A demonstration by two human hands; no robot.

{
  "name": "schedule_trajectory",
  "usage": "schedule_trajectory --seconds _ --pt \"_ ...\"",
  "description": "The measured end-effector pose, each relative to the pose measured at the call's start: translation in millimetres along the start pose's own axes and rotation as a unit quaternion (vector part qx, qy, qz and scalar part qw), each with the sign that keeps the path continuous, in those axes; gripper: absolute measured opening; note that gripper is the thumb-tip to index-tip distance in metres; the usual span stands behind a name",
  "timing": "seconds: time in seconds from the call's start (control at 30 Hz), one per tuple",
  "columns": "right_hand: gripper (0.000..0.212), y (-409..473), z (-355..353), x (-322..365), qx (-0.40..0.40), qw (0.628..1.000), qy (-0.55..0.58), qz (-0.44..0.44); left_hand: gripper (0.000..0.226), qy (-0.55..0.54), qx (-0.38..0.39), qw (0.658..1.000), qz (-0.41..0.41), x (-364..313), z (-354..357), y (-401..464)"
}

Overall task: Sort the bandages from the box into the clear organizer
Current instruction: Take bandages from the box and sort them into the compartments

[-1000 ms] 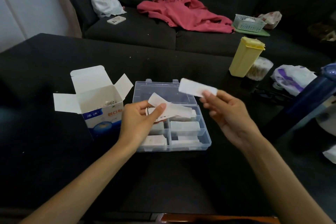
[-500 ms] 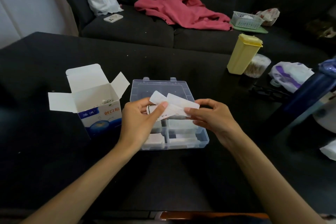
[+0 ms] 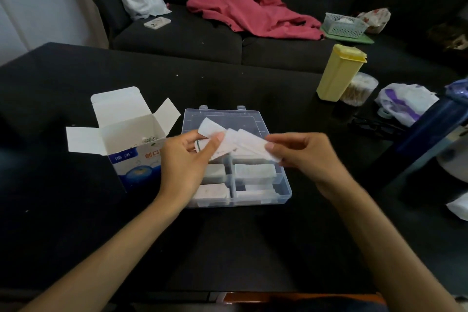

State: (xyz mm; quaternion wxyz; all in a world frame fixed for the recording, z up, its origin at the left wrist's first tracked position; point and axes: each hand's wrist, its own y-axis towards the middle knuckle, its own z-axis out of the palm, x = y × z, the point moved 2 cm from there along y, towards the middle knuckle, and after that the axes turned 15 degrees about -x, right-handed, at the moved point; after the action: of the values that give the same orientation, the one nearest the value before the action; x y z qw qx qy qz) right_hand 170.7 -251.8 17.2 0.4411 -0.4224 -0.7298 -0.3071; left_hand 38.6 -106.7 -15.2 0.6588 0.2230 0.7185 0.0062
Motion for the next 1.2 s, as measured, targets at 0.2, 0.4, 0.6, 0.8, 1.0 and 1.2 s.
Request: schedule_trajectory --seconds 0.2,0.4,0.6,0.8,1.0,1.2 --pt "0.009 6.0 -16.1 -12.6 0.195 0.96 -0.197 -0.049 0.014 0.005 -0.041 0.999 -0.028 0.0 -10.7 11.6" --pt "0.009 14.2 -6.2 -16.9 0.176 0.949 -0.24 -0.101 0.018 0.014 -0.027 0.999 -0.036 0.7 -9.6 10.6" --pt "0.014 9.2 12.8 -21.3 0.2 0.912 -0.325 -0.148 0.011 0.023 -0.017 0.998 -0.06 3.3 -8.2 11.7" --pt "0.018 3.6 19.7 -23.4 0.125 0.86 -0.436 -0.235 0.011 -0.042 0.022 0.988 -0.147 7.3 -4.3 11.3" --pt "0.015 -1.1 13.4 -15.3 0.104 0.853 -0.441 -0.257 0.021 -0.075 0.061 0.974 -0.203 3.3 -1.8 9.2" --pt "0.02 -1.0 1.9 -4.0 0.046 0.953 -0.232 -0.192 0.011 -0.052 0.079 0.978 -0.188 3.2 0.1 6.9"
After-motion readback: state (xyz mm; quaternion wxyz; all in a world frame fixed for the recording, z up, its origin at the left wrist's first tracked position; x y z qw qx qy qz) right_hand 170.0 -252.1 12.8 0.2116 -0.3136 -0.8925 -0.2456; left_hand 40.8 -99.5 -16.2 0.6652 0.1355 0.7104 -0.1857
